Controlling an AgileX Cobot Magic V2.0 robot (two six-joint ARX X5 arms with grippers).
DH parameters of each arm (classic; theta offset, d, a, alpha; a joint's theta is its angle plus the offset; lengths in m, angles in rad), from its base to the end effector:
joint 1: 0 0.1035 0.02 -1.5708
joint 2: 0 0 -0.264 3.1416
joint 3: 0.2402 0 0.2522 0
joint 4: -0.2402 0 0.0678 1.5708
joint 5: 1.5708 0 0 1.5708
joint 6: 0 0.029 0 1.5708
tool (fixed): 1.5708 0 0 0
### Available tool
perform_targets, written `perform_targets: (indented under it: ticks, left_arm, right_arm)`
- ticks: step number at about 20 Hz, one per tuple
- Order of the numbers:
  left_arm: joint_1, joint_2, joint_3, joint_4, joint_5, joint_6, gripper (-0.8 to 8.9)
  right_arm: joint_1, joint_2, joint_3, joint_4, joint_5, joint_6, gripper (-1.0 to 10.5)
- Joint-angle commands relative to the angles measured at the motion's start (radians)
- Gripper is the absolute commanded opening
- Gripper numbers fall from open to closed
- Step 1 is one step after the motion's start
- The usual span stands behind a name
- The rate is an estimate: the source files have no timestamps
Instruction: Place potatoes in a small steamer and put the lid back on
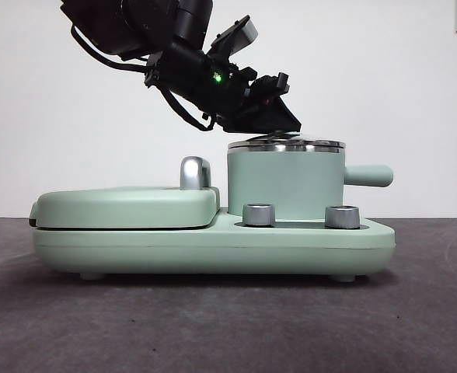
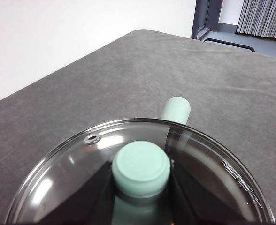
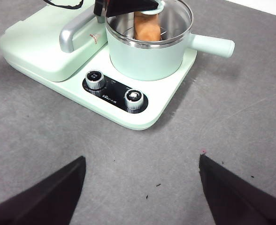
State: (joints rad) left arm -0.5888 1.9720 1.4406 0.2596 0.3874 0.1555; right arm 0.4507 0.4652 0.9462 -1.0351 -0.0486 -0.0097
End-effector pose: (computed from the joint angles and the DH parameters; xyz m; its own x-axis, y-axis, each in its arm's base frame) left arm 0.3730 -0.2623 0.2487 0.5319 -0.8095 -0.2486 0.8416 0.5379 0.0490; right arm 0.0496 0.0256 0.3375 0.7434 0.4137 -0.5256 -0.4768 0.8788 0.0173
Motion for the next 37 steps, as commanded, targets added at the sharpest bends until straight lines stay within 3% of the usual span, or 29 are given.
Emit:
perform_targets:
  ticks: [1,2,7,11,18,22,28,34,35,36,37]
  left_arm:
    - [-0.018,0.036,0.024,0.005,0.007,0.020,1.69]
    - [-0.019,0.036,0.024,0.008,0.007,0.019,2.63]
    - [-0.019,0.013,0.024,0.008,0.026,-0.005,4.10]
    - [-0.006,-0.109,0.024,-0.100,0.026,-0.035,4.06]
    - [0.097,-0.437,-0.005,-0.533,0.085,-0.040,4.01]
    - [0.180,-0.686,-0.179,-0.613,0.079,-0.058,4.00]
    - [0.340,-1.137,-0.548,-0.724,0.073,-0.173,4.01]
    - [0.380,-1.362,-0.607,-0.963,0.048,-0.197,4.05]
    - [0.380,-1.382,-0.607,-0.979,0.048,-0.195,3.82]
    - [0.380,-1.397,-0.607,-0.990,0.053,-0.194,1.21]
    - [0.380,-1.413,-0.606,-0.997,0.056,-0.198,0.35]
  right_arm:
    - [0.006,0.003,0.007,0.008,0.005,0.012,3.7]
    - [0.006,0.003,0.007,0.008,0.005,0.012,3.7]
    - [0.006,0.003,0.007,0.008,0.005,0.012,3.7]
    - [0.006,0.003,0.007,0.009,0.003,0.011,3.7]
    - [0.006,0.004,0.007,0.010,0.002,0.011,3.7]
    - [0.006,0.004,0.007,0.011,-0.005,0.011,3.7]
    - [0.006,0.004,0.007,0.014,-0.015,0.011,3.7]
    - [0.006,0.003,0.010,0.008,-0.016,0.011,3.7]
    - [0.006,0.003,0.010,0.009,-0.016,0.011,3.7]
    - [0.006,0.003,0.010,0.010,-0.015,0.011,2.4]
    - [0.006,0.003,0.010,0.010,-0.015,0.009,-0.3]
